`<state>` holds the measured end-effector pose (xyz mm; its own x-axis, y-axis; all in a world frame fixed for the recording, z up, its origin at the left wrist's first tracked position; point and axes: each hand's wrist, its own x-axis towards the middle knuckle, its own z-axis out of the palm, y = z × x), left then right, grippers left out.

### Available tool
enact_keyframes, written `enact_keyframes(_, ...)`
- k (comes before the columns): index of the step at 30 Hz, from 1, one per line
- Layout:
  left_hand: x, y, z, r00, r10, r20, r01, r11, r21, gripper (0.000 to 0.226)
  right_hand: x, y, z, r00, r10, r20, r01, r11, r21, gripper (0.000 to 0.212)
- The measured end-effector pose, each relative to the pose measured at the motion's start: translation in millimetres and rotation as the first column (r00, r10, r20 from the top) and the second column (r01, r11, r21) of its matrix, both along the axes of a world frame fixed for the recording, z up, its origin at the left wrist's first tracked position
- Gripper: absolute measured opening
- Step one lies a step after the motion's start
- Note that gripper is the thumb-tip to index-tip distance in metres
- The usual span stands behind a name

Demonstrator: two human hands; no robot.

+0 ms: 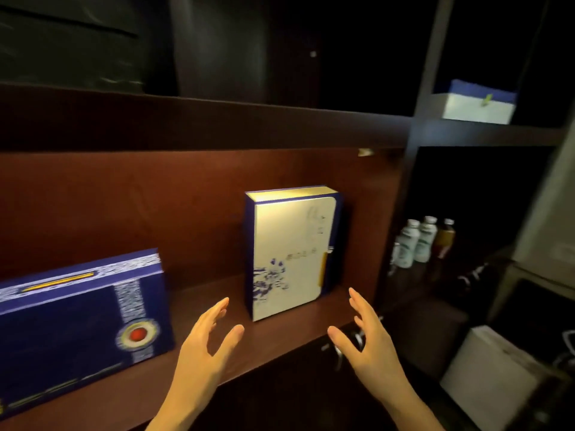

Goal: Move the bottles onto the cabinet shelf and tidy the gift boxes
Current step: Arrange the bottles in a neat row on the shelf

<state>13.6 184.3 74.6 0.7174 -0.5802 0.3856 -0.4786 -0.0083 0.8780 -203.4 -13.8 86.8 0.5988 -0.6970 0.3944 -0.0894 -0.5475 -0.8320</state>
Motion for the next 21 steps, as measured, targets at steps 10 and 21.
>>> enact_keyframes(10,-117,-182,-1,0.945,-0.326,-0.042,0.327,0.945,0.017,0.057,-156,-105,-6,0.967,-0.253,0.014,0.254,0.967,-0.017,0.085)
enact_keyframes(21,-228,-380,-10,0.911,-0.383,-0.156,0.387,0.922,0.0,0.054,-259,-285,-22,0.94,-0.334,0.071,0.335,0.942,-0.007,0.083)
